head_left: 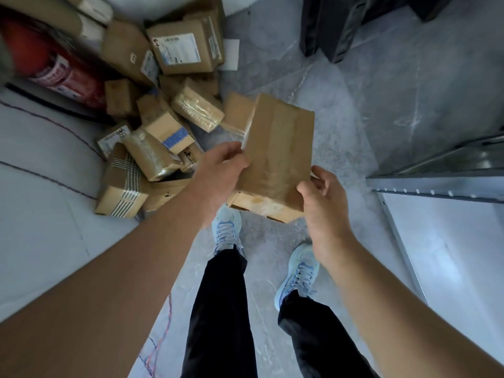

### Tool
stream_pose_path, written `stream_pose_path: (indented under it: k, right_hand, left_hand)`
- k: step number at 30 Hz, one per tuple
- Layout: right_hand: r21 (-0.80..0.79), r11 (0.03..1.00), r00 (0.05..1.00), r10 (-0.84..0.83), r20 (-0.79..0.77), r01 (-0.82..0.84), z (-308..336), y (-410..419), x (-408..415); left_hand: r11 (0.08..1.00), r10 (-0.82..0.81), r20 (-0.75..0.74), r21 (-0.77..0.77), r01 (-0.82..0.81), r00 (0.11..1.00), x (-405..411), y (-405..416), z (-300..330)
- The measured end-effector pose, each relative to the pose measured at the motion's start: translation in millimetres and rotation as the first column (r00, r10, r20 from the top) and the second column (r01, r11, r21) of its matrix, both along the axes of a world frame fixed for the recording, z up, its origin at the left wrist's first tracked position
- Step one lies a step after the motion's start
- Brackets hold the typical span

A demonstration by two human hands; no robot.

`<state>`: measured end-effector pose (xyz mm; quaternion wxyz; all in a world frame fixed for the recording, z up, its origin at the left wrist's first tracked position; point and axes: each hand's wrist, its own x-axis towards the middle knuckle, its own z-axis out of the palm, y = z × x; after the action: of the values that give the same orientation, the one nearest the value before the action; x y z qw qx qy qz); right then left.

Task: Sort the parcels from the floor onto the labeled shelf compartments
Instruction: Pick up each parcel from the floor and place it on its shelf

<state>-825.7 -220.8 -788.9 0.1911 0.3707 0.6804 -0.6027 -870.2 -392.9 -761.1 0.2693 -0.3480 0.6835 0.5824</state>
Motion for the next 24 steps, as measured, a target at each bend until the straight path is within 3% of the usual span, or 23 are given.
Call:
stream_pose_path:
  k: [4,10,15,24]
  right_hand:
    - [-0.033,0.998,0.996,0.058,-0.074,-0.06,39.6,13.2,7.3]
    - [-0.07,0.997,0.992,-0.024,-0.122,0.016,106.6,28.7,10.6]
    - [-0.128,0.992,0.975,-0.019,-0.221,-0.01,174.0,31.4,10.7]
    - [-0.163,0.984,0.903,-0.011,-0.431,-0.066,303.8,18.4,14.4]
  left_hand:
    - [0.999,-0.032,-0.07,0.018,0.033,0.997,5.5,10.2,47.4]
    - [0.998,0.04,-0.16,0.055,-0.032,0.986,14.0,33.0,128.5]
    - [0.999,-0.032,-0.276,0.032,0.043,0.961,13.6,34.7,199.4]
    - [0.951,-0.098,-0.403,0.232,0.204,0.91,11.9,6.9,315.5]
